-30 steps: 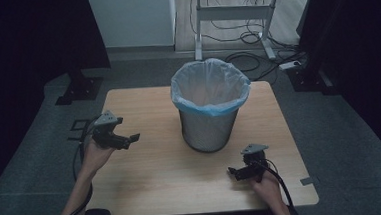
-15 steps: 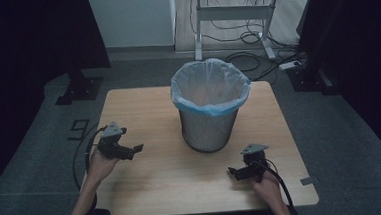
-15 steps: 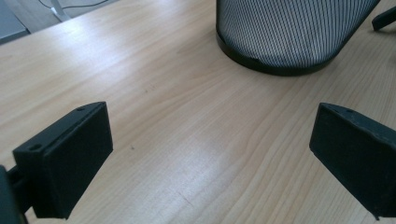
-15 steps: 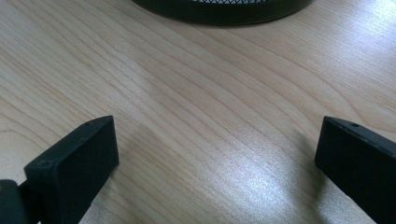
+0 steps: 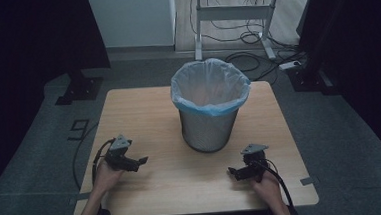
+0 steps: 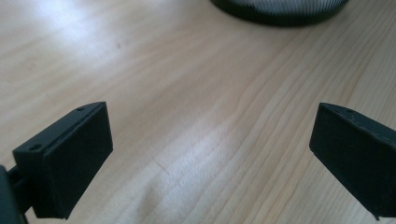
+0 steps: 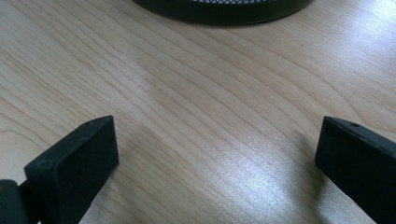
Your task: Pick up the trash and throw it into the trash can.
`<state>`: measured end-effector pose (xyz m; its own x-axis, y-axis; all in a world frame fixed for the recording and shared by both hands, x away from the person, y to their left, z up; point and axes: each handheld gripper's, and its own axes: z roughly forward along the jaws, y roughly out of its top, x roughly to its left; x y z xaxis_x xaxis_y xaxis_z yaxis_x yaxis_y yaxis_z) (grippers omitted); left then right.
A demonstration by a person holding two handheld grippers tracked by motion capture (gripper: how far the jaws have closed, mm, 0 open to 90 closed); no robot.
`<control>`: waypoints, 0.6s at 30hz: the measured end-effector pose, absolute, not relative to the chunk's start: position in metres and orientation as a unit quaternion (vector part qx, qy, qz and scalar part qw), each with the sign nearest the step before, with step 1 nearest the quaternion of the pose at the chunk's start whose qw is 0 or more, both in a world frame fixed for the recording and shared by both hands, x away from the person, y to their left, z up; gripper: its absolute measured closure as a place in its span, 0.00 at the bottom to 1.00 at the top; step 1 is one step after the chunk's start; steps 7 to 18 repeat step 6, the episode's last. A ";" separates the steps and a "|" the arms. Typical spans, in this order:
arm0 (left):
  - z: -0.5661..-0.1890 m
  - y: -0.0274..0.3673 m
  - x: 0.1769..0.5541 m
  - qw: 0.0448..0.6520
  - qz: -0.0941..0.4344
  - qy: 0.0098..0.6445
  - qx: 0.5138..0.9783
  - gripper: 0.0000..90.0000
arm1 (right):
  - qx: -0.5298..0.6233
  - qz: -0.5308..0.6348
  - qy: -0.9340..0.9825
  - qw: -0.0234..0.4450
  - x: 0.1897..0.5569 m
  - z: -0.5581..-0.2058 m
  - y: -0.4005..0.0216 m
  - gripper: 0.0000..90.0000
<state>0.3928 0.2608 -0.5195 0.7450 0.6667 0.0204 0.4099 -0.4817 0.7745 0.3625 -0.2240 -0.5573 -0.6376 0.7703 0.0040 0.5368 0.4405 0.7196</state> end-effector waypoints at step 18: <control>-0.532 0.256 0.391 0.369 0.165 0.314 0.859 0.00 | 0.393 0.354 0.833 0.165 0.362 -0.557 -0.224 0.00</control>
